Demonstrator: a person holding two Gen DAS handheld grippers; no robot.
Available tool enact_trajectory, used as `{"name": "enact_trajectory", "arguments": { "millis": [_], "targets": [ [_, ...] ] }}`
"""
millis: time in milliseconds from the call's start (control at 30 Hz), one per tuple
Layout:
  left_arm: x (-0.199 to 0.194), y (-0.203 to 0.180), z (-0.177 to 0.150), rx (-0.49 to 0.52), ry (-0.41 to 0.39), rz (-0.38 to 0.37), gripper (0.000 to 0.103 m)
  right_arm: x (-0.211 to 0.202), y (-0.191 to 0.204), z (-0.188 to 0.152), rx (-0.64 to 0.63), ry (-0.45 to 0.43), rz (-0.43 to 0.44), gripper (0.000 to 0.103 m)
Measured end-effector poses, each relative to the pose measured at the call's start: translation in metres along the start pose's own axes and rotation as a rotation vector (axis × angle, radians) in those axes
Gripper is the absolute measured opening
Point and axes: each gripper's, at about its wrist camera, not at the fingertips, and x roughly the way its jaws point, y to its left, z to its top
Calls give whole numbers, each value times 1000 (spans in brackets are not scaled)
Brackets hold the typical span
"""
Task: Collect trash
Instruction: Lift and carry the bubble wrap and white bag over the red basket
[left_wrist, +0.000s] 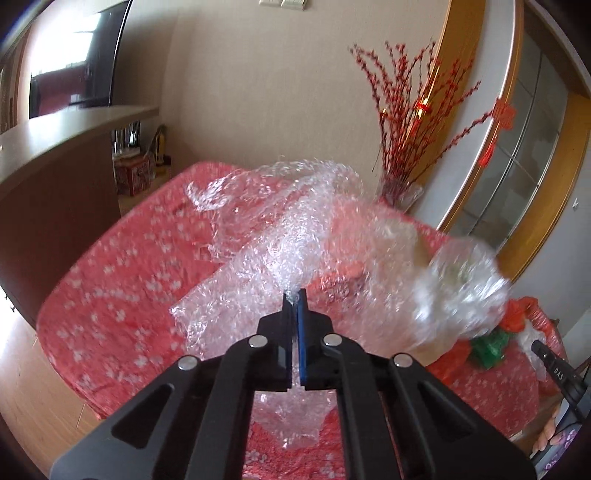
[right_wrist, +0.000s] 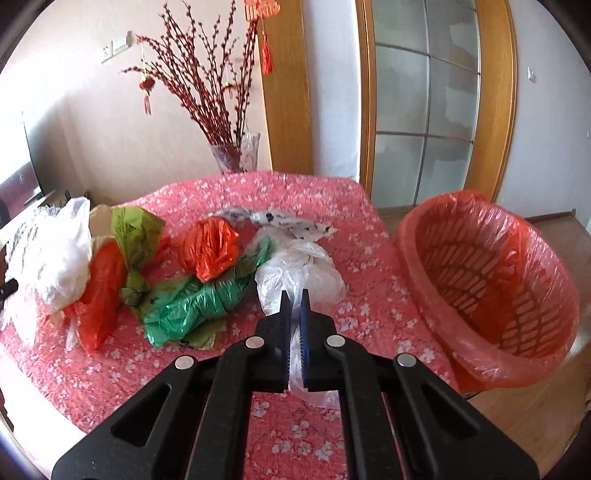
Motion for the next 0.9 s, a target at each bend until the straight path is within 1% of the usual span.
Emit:
{"name": "enact_trajectory", "arguments": {
  "millis": [267,467,767,900],
  "targets": [
    [-26,-13,27,11,-62,-53,3,-19,-6,4,12,-44,15,4],
    [-47,-34,41,42,-107,-100,3,-31,-9,6,12,-71,16,3],
    [-65,-81,58,87,-149,-179,3,-50,-23,10,28,-114,8,3],
    [-68,-108,62,103,-154,-232,3,-57,-30,12,40,-131,1,3]
  ]
}}
